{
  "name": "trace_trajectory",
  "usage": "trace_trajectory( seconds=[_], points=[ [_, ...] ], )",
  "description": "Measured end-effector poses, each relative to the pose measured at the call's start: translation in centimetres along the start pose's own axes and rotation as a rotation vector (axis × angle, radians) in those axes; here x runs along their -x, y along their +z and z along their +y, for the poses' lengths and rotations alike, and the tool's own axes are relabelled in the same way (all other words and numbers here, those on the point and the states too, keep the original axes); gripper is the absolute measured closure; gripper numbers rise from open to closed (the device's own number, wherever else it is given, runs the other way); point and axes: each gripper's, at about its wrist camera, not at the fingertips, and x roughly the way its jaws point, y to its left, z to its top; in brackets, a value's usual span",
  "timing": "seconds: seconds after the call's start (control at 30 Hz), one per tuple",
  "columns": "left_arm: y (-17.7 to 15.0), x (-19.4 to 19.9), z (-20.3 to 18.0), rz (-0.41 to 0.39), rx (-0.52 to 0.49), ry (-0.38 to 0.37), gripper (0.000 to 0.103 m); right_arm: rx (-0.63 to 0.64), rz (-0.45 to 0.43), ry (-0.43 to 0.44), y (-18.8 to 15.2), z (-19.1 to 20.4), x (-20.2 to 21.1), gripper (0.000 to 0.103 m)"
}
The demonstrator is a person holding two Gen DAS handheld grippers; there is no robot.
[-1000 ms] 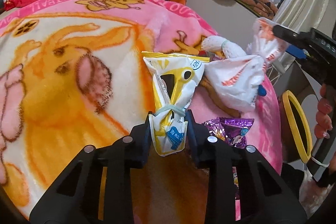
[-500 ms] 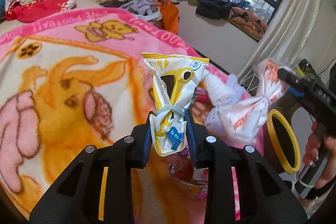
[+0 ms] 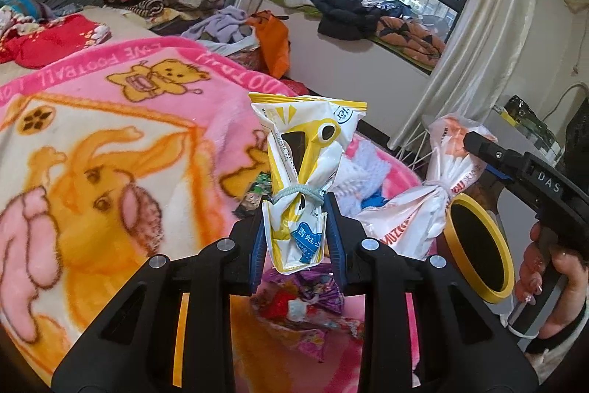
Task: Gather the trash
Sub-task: 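Carry the wrapper and white bag over the yellow bin and open both tools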
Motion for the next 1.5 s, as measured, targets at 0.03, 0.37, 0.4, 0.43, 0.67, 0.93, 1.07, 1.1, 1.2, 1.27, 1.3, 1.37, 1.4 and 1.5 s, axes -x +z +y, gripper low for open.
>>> trace_trajectory(
  seconds=[0.03,0.37,0.4,0.43,0.67,0.93,1.07,1.1,1.2,1.27,1.3,1.37,1.4,1.5],
  points=[
    [0.1,0.0,-0.2,-0.001,-0.005,-0.003,0.08,-0.002,-0.003,-0.001,0.0,-0.1,0.2,0.075],
    [0.2,-0.1,-1.5,-0.003,-0.029,-0.02,0.08,-0.012,-0.019,-0.02,0.0,-1.1,1.3,0.077],
    [0.2,-0.2,-1.7,-0.003,-0.032,-0.022,0.08,-0.013,-0.021,-0.022,0.1,-1.2,1.4,0.077],
    [0.1,-0.2,-1.8,-0.003,-0.035,-0.024,0.08,-0.012,-0.024,-0.024,0.1,-1.3,1.5,0.078],
    [0.2,-0.4,-2.9,-0.004,-0.055,-0.039,0.08,-0.021,-0.037,-0.036,0.1,-1.9,2.1,0.078],
    [0.2,-0.8,-4.5,0.001,-0.081,-0.063,0.08,-0.041,-0.061,-0.068,0.1,-3.5,3.3,0.078],
    [0.2,-1.0,-5.2,0.003,-0.095,-0.073,0.08,-0.051,-0.072,-0.089,0.1,-4.4,3.9,0.078],
    [0.2,-1.1,-5.4,0.004,-0.099,-0.077,0.08,-0.052,-0.075,-0.097,0.1,-4.6,4.1,0.078],
    [0.1,-1.2,-6.2,0.007,-0.112,-0.088,0.08,-0.06,-0.083,-0.12,-0.1,-5.4,4.6,0.078],
    [0.0,-1.3,-6.6,0.009,-0.121,-0.094,0.08,-0.07,-0.088,-0.132,-0.1,-6.0,4.9,0.078],
    [0.0,-1.4,-6.9,0.011,-0.125,-0.098,0.08,-0.073,-0.09,-0.137,-0.1,-6.2,5.0,0.078],
    [-0.1,-1.5,-7.3,0.013,-0.135,-0.105,0.08,-0.079,-0.098,-0.152,-0.1,-7.0,5.4,0.078],
    [-0.1,-1.6,-7.6,0.014,-0.139,-0.109,0.08,-0.081,-0.101,-0.159,-0.1,-7.2,5.6,0.078],
    [-0.3,-1.8,-8.4,0.018,-0.15,-0.123,0.08,-0.097,-0.113,-0.177,-0.1,-8.3,6.2,0.078]
  ],
)
